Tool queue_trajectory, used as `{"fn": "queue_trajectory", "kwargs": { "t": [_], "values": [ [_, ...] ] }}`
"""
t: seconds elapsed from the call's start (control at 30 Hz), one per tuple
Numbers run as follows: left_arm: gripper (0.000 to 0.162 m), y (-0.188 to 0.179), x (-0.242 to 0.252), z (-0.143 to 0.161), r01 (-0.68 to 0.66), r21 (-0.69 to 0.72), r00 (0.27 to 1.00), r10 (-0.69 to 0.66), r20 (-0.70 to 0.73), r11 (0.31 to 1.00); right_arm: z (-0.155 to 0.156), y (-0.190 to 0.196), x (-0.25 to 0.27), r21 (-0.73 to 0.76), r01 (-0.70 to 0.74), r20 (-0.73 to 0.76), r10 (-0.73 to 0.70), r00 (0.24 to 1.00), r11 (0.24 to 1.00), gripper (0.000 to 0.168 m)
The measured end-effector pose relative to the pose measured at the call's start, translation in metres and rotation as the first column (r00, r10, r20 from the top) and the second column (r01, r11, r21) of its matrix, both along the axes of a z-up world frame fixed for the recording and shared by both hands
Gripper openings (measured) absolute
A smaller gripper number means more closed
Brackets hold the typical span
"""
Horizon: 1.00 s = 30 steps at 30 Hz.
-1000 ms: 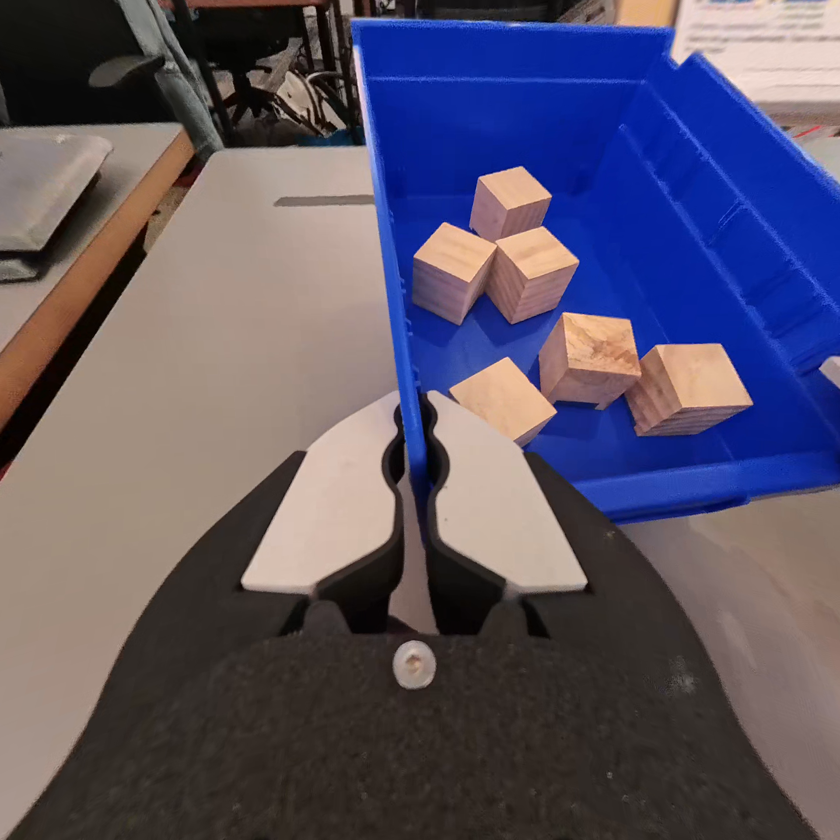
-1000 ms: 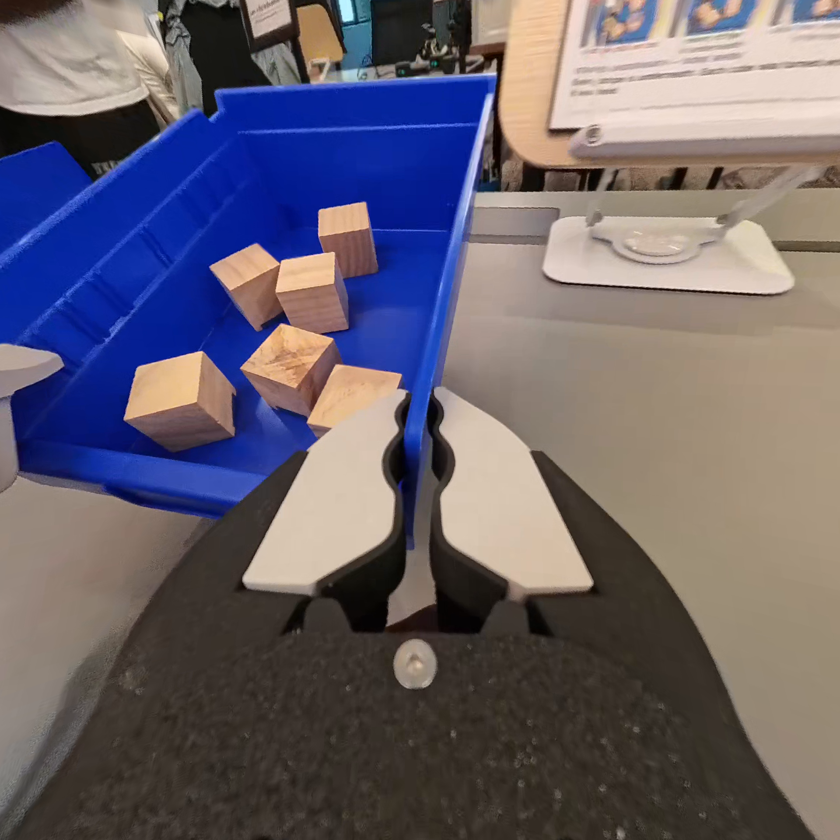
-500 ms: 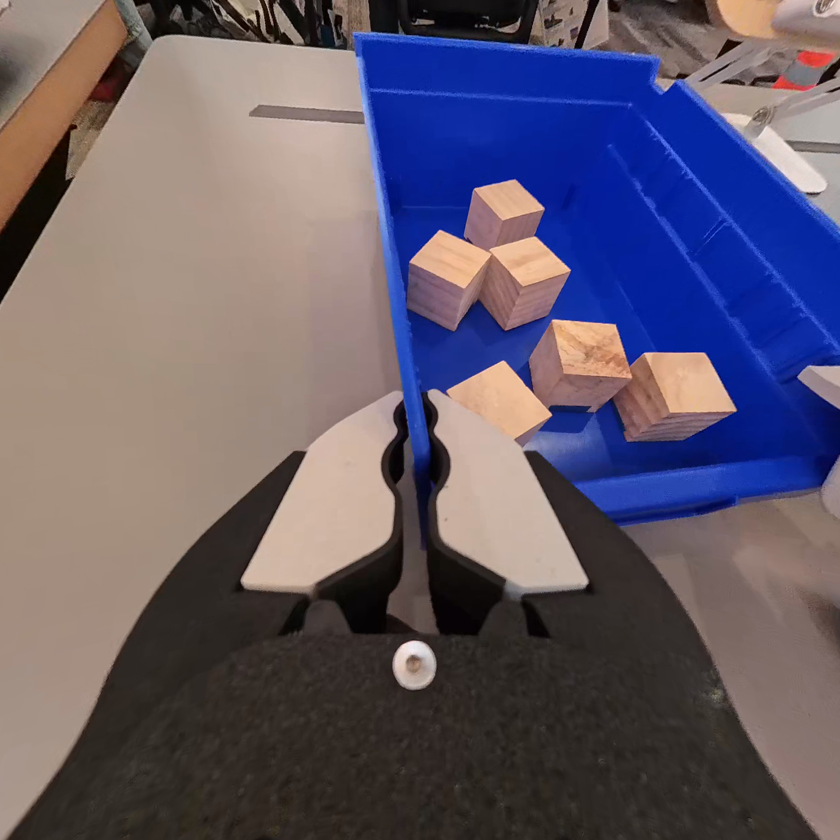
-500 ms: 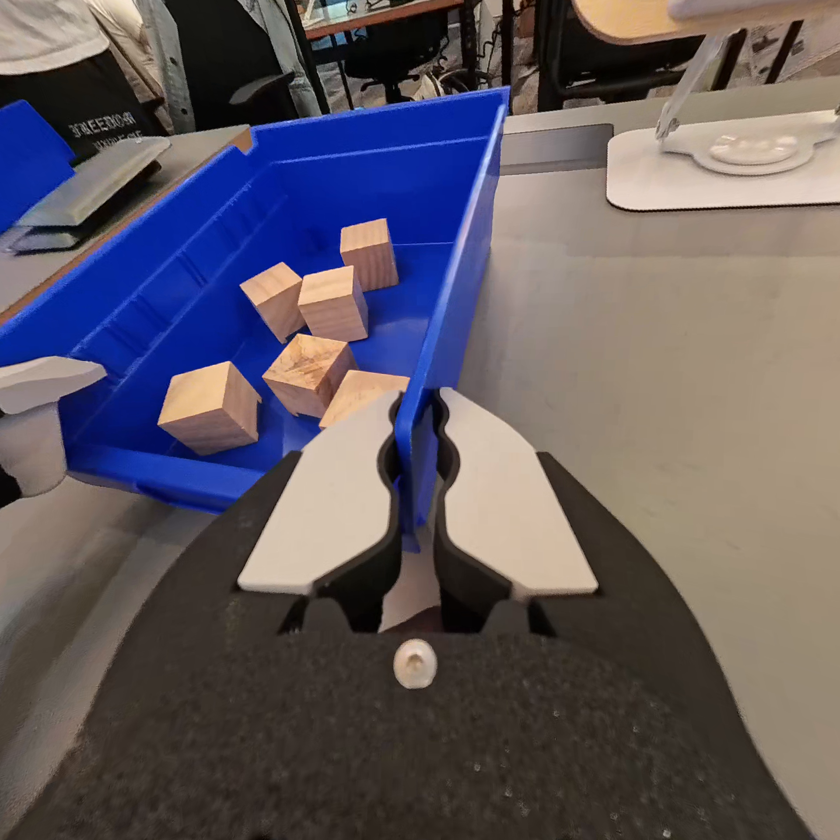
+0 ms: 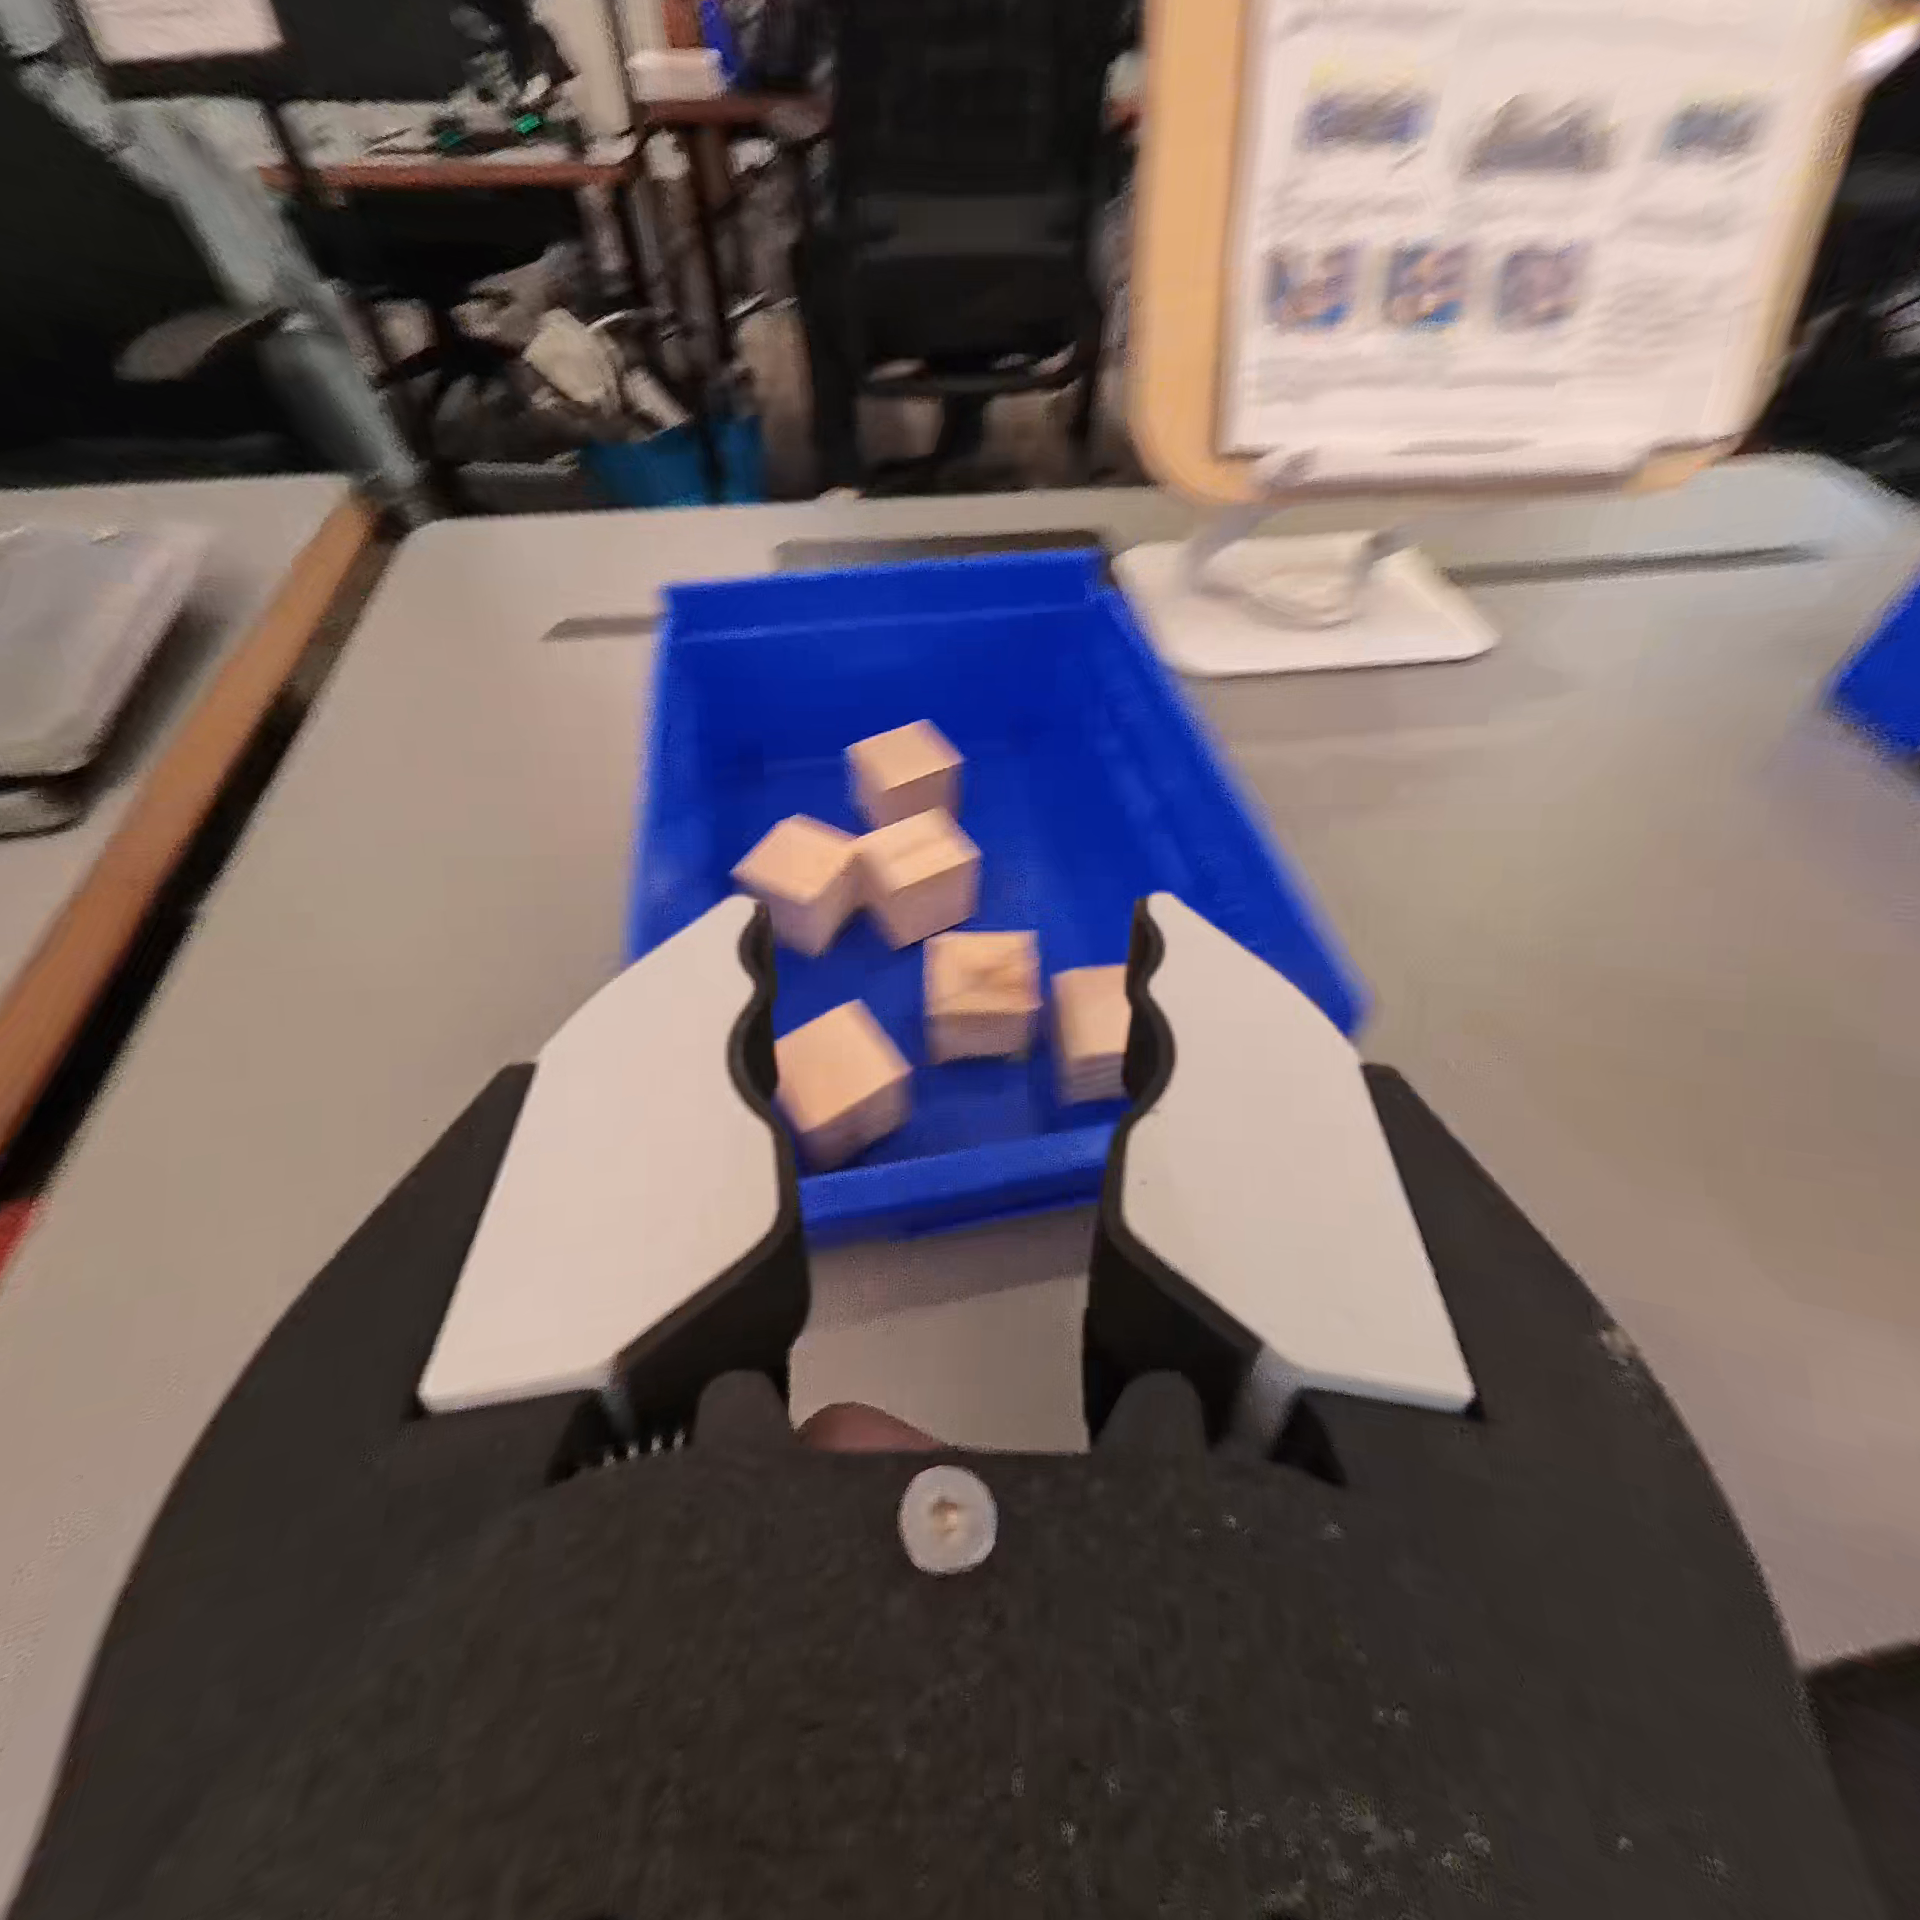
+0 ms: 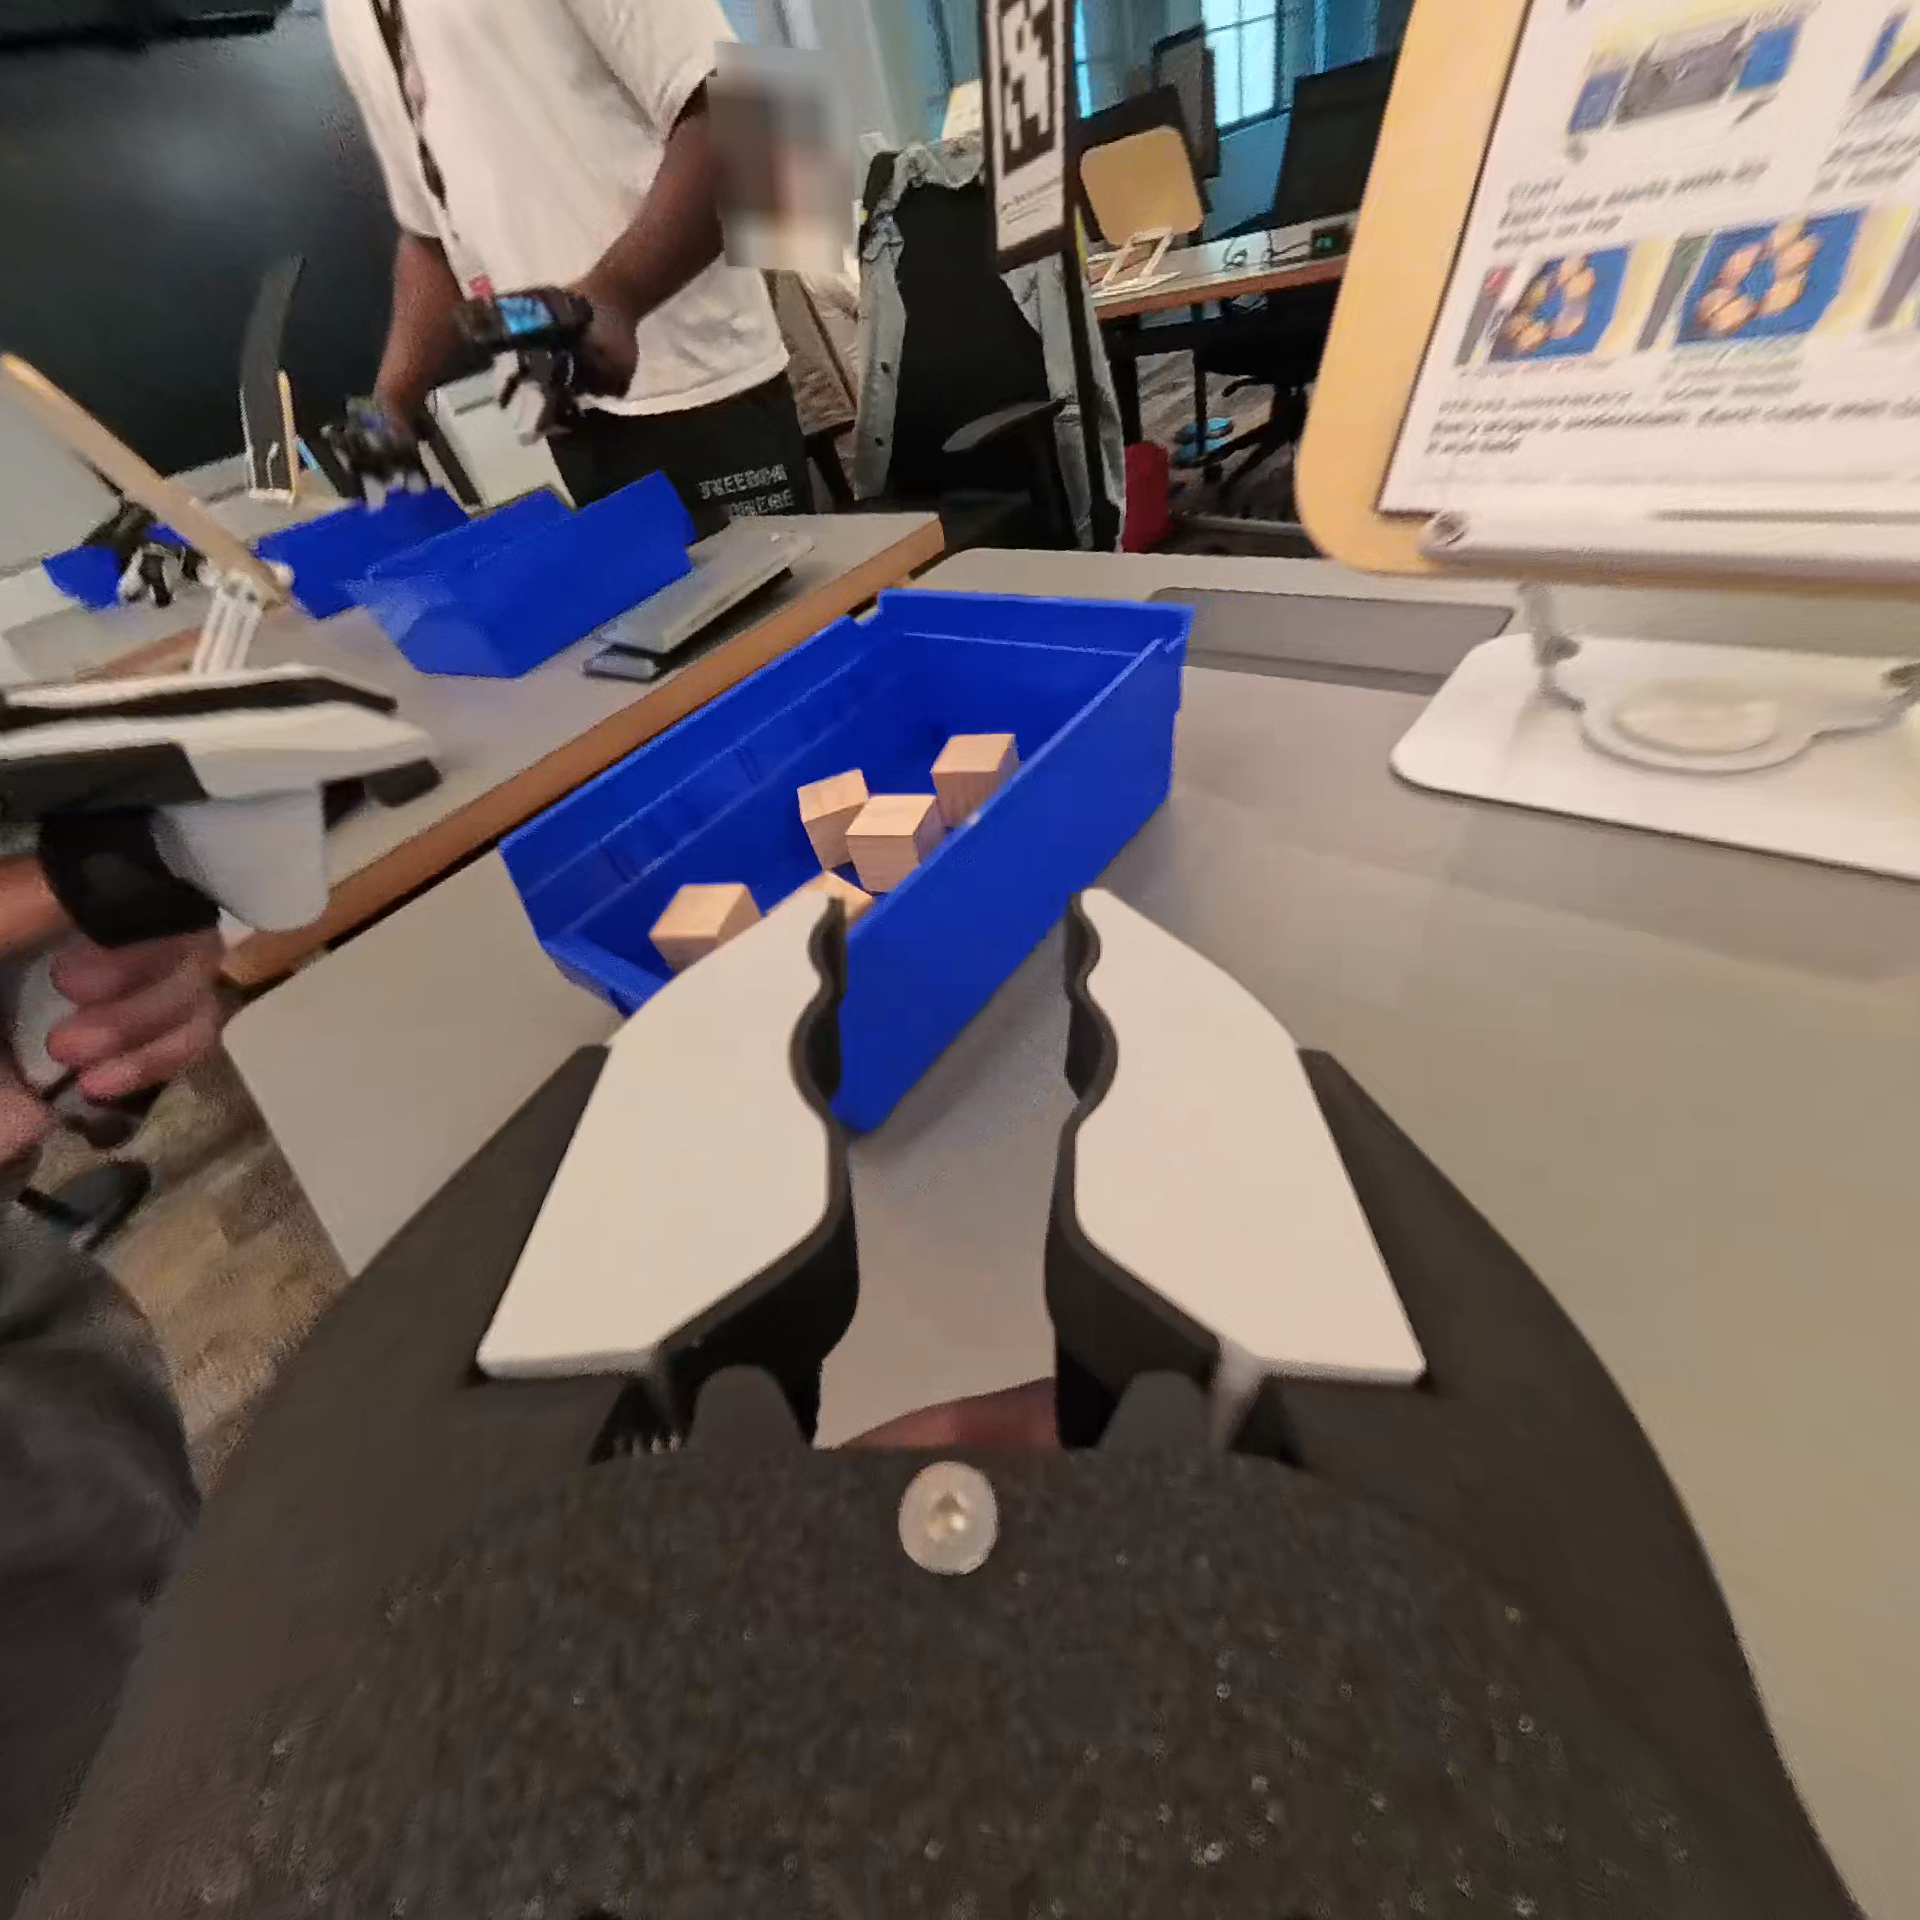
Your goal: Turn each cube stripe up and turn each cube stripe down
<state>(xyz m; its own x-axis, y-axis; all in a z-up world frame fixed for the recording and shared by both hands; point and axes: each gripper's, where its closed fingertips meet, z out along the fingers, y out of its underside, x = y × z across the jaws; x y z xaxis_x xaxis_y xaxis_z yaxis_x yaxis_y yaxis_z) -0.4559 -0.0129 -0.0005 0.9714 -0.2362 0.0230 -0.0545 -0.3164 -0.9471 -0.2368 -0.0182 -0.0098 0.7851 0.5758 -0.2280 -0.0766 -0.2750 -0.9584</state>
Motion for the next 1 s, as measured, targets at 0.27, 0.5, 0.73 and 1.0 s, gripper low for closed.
{"fn": "queue_trajectory", "kwargs": {
  "t": [0.27, 0.5, 0.73, 1.0],
  "values": [
    [0.060, -0.009, 0.160, -0.003, 0.100, 0.069, 0.984, -0.108, 0.139, 0.993, 0.011, -0.022, 0.156, 0.093, 0.119, 0.100, -0.129, 0.987, 0.988, 0.040],
    [0.049, 0.007, 0.224, -0.084, 0.103, 0.098, 0.993, -0.107, 0.041, 0.990, -0.070, -0.047, 0.242, 0.032, 0.301, -0.009, -0.301, 0.953, 0.953, 0.037],
    [0.048, -0.008, 0.210, -0.091, 0.057, 0.141, 0.998, -0.059, 0.009, 0.988, -0.064, -0.056, 0.239, 0.090, 0.266, 0.068, -0.273, 0.960, 0.960, 0.035],
    [0.049, -0.005, 0.217, -0.109, 0.091, 0.058, 0.996, -0.091, 0.003, 0.994, -0.090, -0.050, 0.229, 0.003, 0.246, 0.050, -0.245, 0.968, 0.969, 0.035]
  ]
}}
